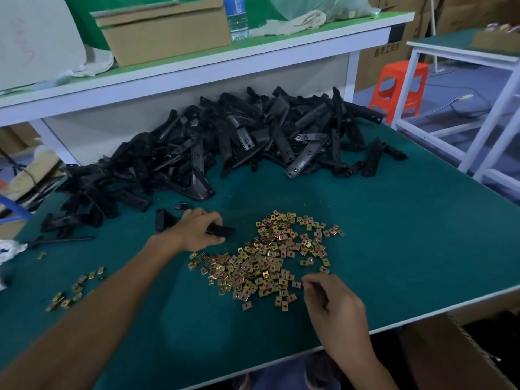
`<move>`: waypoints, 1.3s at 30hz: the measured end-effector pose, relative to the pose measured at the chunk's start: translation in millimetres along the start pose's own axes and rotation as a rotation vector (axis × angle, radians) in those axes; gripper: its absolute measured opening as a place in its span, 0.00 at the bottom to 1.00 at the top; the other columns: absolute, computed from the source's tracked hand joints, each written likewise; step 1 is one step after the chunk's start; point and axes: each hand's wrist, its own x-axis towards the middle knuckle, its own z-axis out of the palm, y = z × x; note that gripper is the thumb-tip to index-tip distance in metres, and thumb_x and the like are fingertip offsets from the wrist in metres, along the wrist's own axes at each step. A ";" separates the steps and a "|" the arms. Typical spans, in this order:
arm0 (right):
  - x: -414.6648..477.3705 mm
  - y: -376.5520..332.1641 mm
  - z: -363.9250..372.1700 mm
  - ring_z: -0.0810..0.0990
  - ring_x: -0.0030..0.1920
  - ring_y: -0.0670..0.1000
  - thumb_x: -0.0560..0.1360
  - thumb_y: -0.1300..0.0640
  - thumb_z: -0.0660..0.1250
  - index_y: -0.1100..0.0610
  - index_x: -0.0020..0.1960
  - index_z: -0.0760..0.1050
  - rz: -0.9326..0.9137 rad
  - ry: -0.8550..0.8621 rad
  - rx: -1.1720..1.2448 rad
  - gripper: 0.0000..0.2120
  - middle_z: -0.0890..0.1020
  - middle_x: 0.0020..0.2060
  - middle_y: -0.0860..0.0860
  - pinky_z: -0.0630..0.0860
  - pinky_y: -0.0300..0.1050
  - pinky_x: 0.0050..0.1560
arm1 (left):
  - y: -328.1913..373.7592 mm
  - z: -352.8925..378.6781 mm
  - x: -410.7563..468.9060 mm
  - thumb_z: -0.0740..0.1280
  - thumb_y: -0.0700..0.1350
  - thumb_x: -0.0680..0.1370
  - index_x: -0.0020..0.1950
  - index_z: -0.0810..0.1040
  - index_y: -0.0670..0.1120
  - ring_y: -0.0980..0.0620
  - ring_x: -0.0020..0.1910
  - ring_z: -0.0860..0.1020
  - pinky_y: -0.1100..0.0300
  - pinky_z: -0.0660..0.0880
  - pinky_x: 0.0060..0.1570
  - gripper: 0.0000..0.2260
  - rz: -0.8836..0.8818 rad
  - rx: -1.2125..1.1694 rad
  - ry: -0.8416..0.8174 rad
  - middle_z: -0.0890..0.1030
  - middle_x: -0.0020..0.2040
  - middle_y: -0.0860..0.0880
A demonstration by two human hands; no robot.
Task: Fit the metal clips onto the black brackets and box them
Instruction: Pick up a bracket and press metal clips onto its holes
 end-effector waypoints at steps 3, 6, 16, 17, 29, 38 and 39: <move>-0.1 2.0 1.4 0.76 0.34 0.46 0.75 0.65 0.74 0.52 0.47 0.82 0.010 0.001 0.001 0.09 0.80 0.37 0.44 0.71 0.36 0.34 | 3.1 -2.4 2.7 0.61 0.51 0.84 0.57 0.72 0.52 0.43 0.58 0.69 0.52 0.61 0.57 0.04 0.010 -0.054 0.208 0.73 0.52 0.48; 0.3 3.1 1.7 0.77 0.35 0.46 0.76 0.64 0.73 0.51 0.47 0.82 0.019 -0.004 -0.001 0.08 0.80 0.38 0.43 0.71 0.35 0.35 | 22.8 -11.5 -7.5 0.63 0.43 0.83 0.65 0.74 0.46 0.39 0.62 0.70 0.50 0.64 0.65 0.11 0.075 0.050 0.494 0.76 0.59 0.44; 14.7 0.7 -10.1 0.73 0.26 0.45 0.76 0.30 0.59 0.49 0.36 0.78 0.387 -0.078 0.562 0.25 0.77 0.26 0.50 0.69 0.34 0.28 | 191.1 64.7 -85.9 0.56 0.47 0.77 0.75 0.68 0.42 0.41 0.75 0.65 0.46 0.64 0.75 0.26 0.536 0.253 0.486 0.70 0.73 0.42; 15.2 1.6 -11.3 0.73 0.25 0.47 0.77 0.31 0.61 0.49 0.37 0.78 0.390 -0.077 0.591 0.24 0.76 0.26 0.51 0.69 0.36 0.26 | 190.7 64.0 -83.9 0.56 0.46 0.77 0.76 0.65 0.41 0.41 0.77 0.62 0.45 0.61 0.76 0.27 0.570 0.216 0.464 0.68 0.76 0.42; 20.9 2.9 -11.2 0.72 0.27 0.49 0.81 0.41 0.57 0.43 0.45 0.71 0.400 0.097 0.619 0.10 0.80 0.33 0.55 0.69 0.42 0.25 | 107.7 54.8 -15.4 0.63 0.43 0.84 0.63 0.79 0.46 0.50 0.54 0.79 0.49 0.77 0.55 0.10 0.207 -0.274 0.680 0.80 0.55 0.49; 15.8 3.0 -8.3 0.76 0.28 0.47 0.76 0.34 0.57 0.36 0.48 0.72 0.385 0.012 0.497 0.09 0.82 0.32 0.52 0.72 0.44 0.30 | 88.2 31.3 17.8 0.63 0.45 0.84 0.58 0.82 0.48 0.45 0.55 0.80 0.52 0.76 0.59 0.08 0.020 -0.188 0.288 0.81 0.57 0.46; 15.2 4.2 -7.4 0.76 0.28 0.47 0.76 0.34 0.57 0.36 0.48 0.72 0.383 0.013 0.490 0.09 0.83 0.33 0.52 0.72 0.43 0.29 | 87.2 31.8 16.8 0.63 0.45 0.84 0.57 0.81 0.48 0.45 0.56 0.80 0.53 0.76 0.59 0.08 0.014 -0.203 0.281 0.81 0.57 0.47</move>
